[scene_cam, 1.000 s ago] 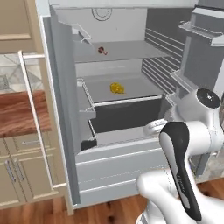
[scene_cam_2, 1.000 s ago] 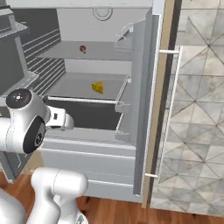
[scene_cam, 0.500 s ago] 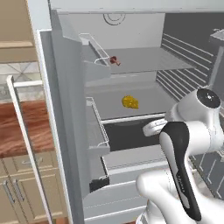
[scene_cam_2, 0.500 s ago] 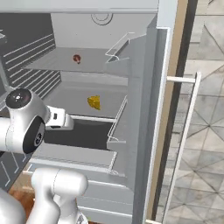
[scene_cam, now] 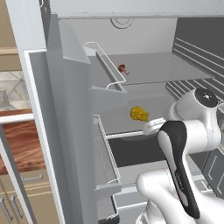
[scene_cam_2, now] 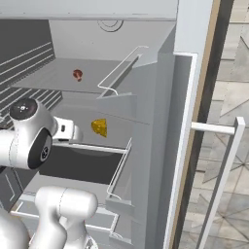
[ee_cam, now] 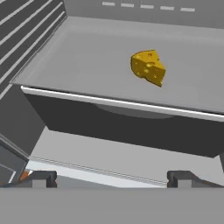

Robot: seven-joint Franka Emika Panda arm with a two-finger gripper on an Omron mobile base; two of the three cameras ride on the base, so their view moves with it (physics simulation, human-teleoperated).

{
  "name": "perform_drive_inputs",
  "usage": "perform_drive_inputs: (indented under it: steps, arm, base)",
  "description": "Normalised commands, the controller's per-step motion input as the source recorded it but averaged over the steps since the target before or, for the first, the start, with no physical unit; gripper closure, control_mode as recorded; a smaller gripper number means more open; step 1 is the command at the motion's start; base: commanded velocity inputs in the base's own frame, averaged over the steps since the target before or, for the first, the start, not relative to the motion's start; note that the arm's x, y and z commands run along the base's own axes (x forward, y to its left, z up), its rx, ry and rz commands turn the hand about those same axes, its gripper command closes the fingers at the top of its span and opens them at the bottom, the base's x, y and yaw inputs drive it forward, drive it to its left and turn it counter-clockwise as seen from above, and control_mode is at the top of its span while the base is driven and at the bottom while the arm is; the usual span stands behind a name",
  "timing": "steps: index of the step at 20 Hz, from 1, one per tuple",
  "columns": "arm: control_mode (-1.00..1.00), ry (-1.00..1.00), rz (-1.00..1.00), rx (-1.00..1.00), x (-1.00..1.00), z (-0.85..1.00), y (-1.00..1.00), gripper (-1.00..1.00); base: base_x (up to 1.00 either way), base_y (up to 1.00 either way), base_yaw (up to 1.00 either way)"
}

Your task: Take the cheese, steak, and mushroom from the fridge and place them on the plate on the dining counter to create an appetizer plate.

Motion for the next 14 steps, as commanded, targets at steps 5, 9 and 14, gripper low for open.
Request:
perform_drive_inputs:
  steps: [5, 9, 14]
  arm:
    - [-1.00, -0.04, 0.00, 0.00, 0.00, 0.21, -0.01, -1.00]
    - [-1.00, -0.09, 0.00, 0.00, -0.21, 0.49, 0.00, -1.00]
    - [-1.00, -0.01, 0.00, 0.00, -0.03, 0.65, 0.00, -1.00]
  base:
    - [0.00, 0.00, 0.00]
    - [0.00, 0.00, 0.00]
    - [0.00, 0.00, 0.00]
